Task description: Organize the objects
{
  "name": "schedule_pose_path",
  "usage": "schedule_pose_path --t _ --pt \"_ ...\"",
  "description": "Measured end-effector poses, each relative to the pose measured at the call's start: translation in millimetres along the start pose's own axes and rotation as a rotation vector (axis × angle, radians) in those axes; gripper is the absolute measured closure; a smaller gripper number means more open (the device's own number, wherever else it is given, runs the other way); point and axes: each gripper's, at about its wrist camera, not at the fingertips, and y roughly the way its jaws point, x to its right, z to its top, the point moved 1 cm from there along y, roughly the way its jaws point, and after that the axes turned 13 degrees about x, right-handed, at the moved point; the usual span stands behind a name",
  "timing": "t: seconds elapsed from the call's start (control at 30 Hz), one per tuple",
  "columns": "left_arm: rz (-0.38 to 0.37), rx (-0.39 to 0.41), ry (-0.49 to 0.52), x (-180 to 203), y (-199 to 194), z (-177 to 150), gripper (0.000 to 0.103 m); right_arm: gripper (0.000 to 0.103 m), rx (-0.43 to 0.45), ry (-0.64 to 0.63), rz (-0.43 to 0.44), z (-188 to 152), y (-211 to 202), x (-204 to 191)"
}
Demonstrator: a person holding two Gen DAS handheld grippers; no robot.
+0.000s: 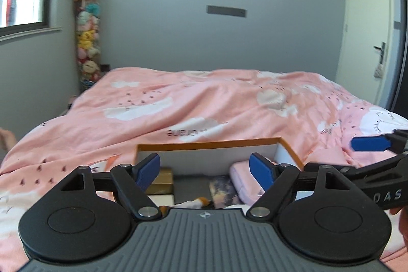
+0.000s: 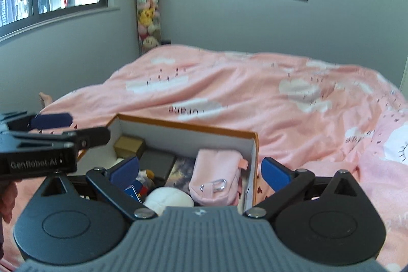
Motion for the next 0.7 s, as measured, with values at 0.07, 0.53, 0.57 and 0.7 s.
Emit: schedule_pose_path --t 0.07,0.53,0.57,0.7 --pt "0.042 0.022 0.018 -4 -7 -3 0.010 0.001 0.043 -0.029 -0.036 -2 -9 -8" --pt "0.063 -0.035 0.060 -8 -19 -50 0.008 0.001 0.037 0.020 -0.068 -43 -18 -25" --pt "0.060 -0.044 0.057 -8 -19 -52 0.008 0.001 0.023 0.022 -0.065 -47 -15 -26" --pt "0.063 -0.076 0.041 -10 -18 -60 0.008 0.001 0.001 0.019 -0.054 -56 -9 -28"
